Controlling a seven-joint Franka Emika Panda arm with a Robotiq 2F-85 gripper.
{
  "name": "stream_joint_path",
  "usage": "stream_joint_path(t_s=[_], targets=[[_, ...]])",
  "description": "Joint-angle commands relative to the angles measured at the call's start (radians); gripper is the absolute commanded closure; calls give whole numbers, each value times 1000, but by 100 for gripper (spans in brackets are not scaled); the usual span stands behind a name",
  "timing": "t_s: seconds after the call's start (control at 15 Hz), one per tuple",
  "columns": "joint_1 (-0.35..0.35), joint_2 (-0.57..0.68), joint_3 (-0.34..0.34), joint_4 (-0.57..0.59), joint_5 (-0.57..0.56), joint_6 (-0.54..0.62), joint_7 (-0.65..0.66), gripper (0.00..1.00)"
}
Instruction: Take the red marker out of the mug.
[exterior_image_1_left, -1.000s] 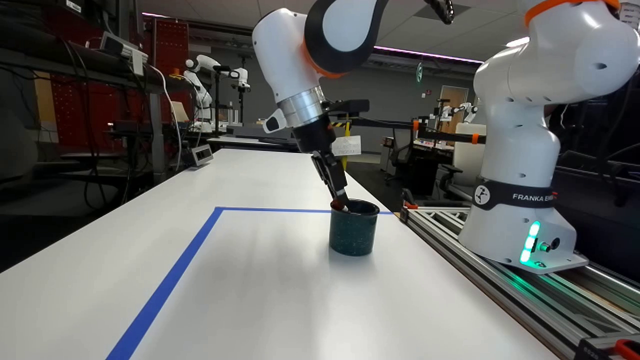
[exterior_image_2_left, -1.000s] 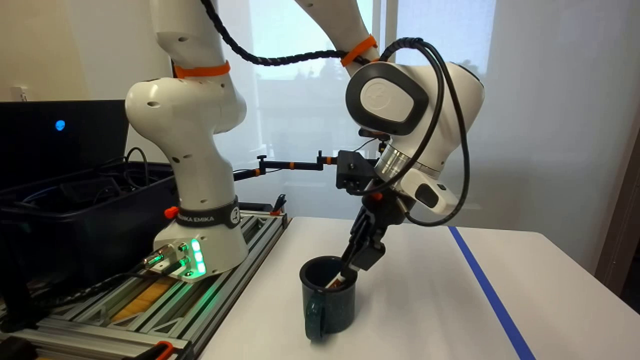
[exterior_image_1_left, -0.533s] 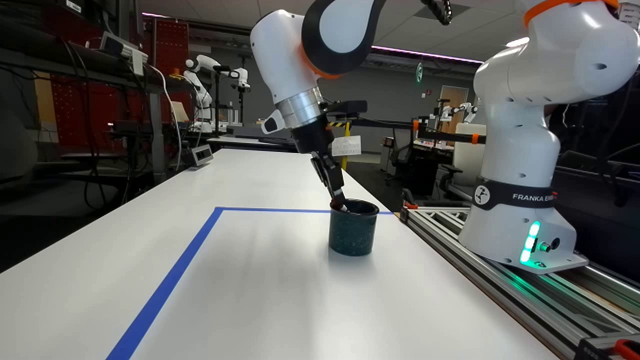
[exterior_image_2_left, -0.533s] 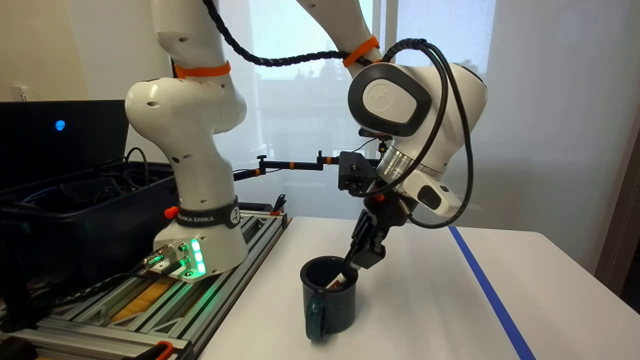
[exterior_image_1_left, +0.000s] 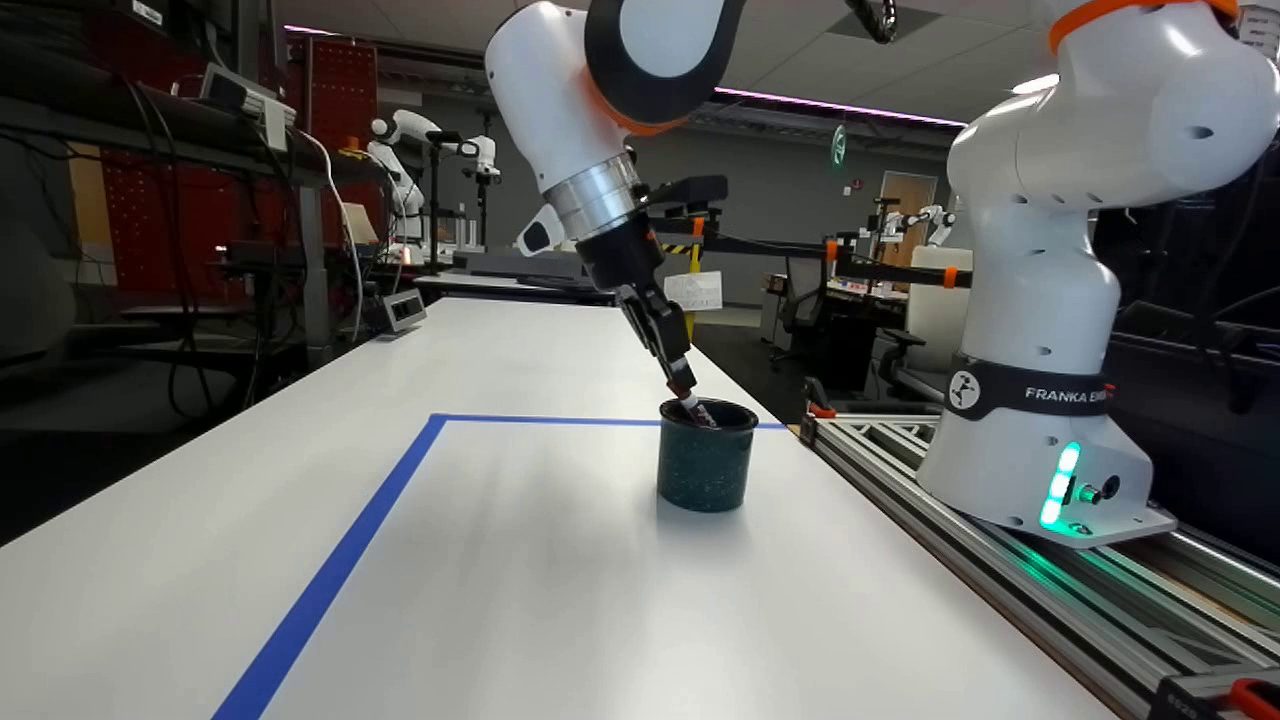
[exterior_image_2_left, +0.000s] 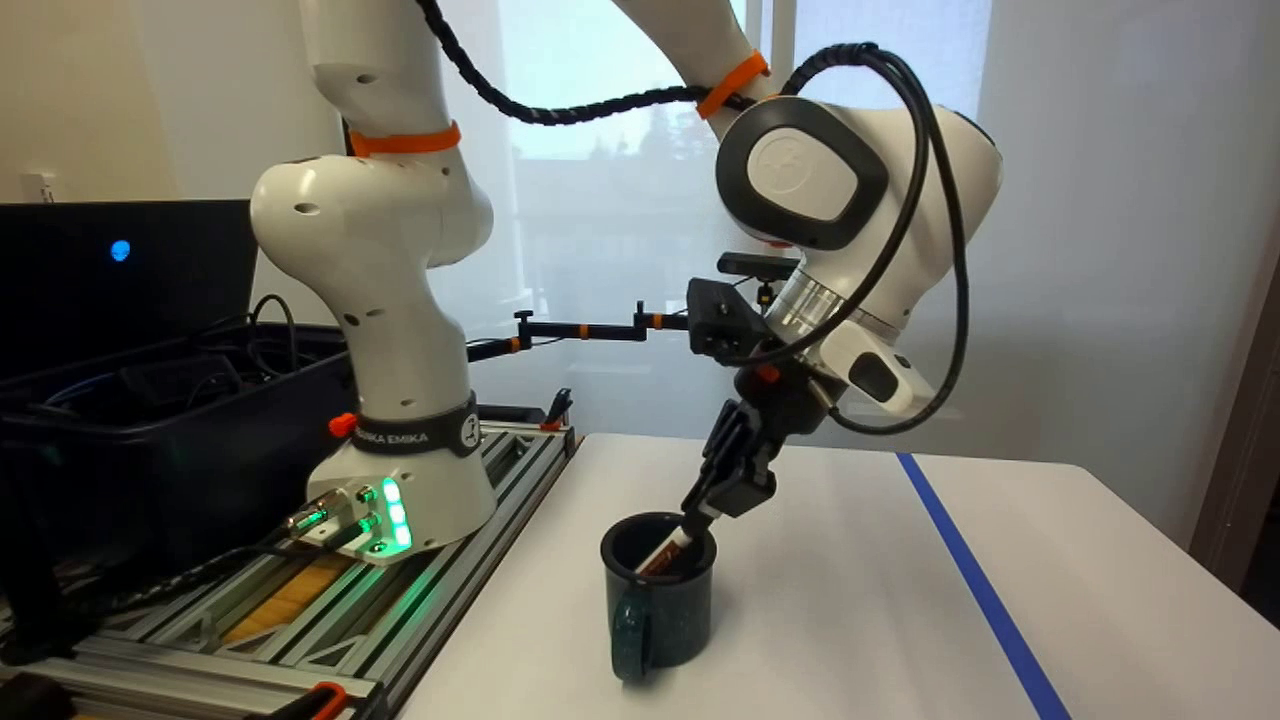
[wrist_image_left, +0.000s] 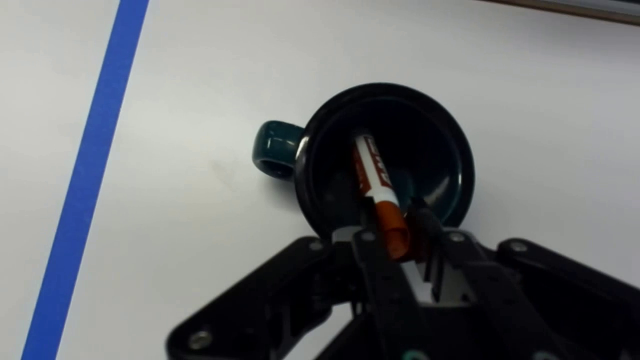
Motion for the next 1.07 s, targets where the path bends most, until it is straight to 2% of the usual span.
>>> stream_joint_path(t_s=[0.0, 0.13, 0.33, 0.6, 1.0], targets=[[-6, -31, 4, 72, 28, -156, -45, 95], [-8, -24, 2, 124, 47, -246, -67, 95], [-13, -14, -4, 192, 48, -311, -63, 95], [-32, 11, -21, 265, 10, -276, -35, 95], [-65, 121, -47, 351, -51, -241, 0, 95]])
